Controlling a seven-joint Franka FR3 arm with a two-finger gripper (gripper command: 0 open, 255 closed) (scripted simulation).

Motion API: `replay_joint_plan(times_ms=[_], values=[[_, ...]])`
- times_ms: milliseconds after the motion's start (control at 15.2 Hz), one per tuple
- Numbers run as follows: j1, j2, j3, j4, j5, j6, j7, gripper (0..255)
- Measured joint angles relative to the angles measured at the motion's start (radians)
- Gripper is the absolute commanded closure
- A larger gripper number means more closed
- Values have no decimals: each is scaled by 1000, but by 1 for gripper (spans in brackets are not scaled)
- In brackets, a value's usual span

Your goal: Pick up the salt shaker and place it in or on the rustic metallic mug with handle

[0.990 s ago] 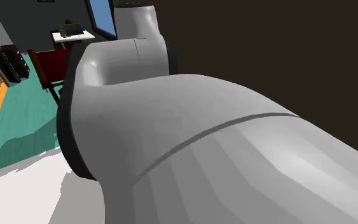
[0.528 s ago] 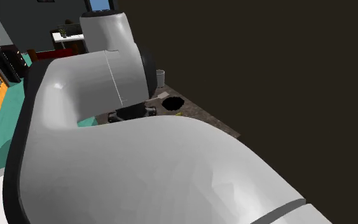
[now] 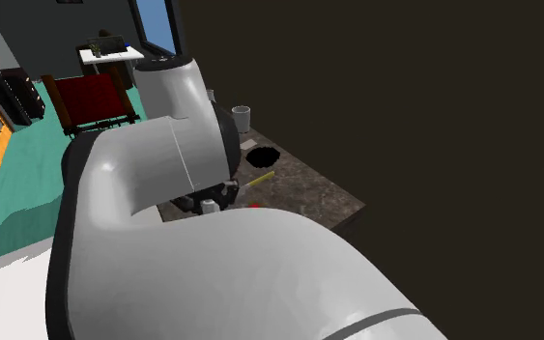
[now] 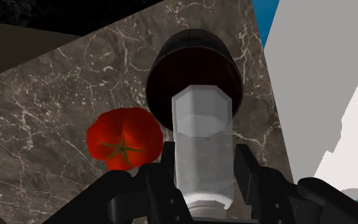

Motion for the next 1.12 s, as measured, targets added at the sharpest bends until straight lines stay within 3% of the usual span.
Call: replay_joint_plan(times_ms=[396, 726, 792, 1122], values=[[17, -1, 24, -71, 23, 69, 8, 255], [19, -3, 24, -79, 24, 74, 8, 255], [19, -3, 24, -79, 24, 75, 8, 0], [19, -3, 24, -79, 24, 75, 8, 0]])
